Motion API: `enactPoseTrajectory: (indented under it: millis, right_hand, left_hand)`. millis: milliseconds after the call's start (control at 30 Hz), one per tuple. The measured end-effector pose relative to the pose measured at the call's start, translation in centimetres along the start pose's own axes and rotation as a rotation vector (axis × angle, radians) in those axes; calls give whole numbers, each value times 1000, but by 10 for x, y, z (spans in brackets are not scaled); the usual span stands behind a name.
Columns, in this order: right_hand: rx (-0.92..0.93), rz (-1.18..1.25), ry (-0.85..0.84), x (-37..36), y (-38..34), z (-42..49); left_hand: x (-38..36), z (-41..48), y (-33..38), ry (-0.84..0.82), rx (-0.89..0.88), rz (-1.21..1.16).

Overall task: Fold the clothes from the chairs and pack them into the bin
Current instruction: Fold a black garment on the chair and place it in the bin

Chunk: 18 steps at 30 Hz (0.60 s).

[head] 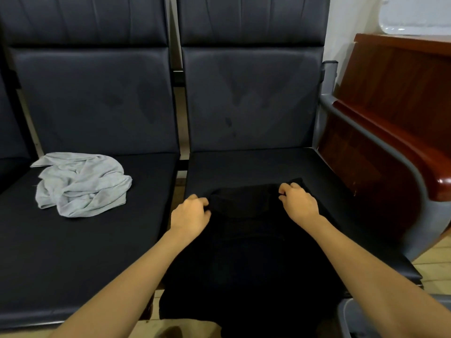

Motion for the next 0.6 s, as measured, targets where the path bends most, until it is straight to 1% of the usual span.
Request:
enactPoseTrajectory:
  millis: [67, 133, 200, 267, 300, 367, 433, 467, 500, 533, 567, 600]
  right_hand:
    - [24, 111, 157, 14, 2, -7]
    - [17, 294, 240, 27, 6, -14]
    - [-25, 522, 266, 40, 10, -16]
    - [-83, 701, 246, 46, 13, -11]
    - [-103, 733, 225, 49, 14, -5]
    - [-125, 753, 207, 59, 16, 11]
    - [-167, 809, 240, 73, 22, 31]
    - [-181, 844, 222, 76, 25, 44]
    - [-180, 864, 171, 75, 24, 54]
    - [-163, 846, 104, 69, 22, 61]
    - [-124, 763, 56, 60, 18, 64]
    - [-65, 629, 36, 49, 12, 64]
  left_hand:
    - [10, 6, -4, 51, -6, -123]
    - [17, 15, -5, 19, 42, -315]
    - [17, 28, -2, -96, 170, -641]
    - [18, 41, 5, -204, 312, -914]
    - [22, 48, 10, -238, 350, -992]
    - [36, 67, 19, -269, 367, -1078]
    - [51, 92, 26, -201, 335, -1140]
    - [56, 106, 26, -143, 292, -1104]
    - [60, 114, 29, -107, 230, -984]
    - [58, 114, 36, -111, 149, -786]
    - [49, 107, 46, -120, 54, -585]
    - [35, 95, 55, -115, -54, -392]
Point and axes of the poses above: each hand's wrist, its own z-axis towards the middle knuckle, its own x-axis out of the back of the hand, y = z × x, the point moved 6 cm from there along z, towards the middle knuckle, and after that the axes turned 4 degrees about -y, right-handed, at the moved point
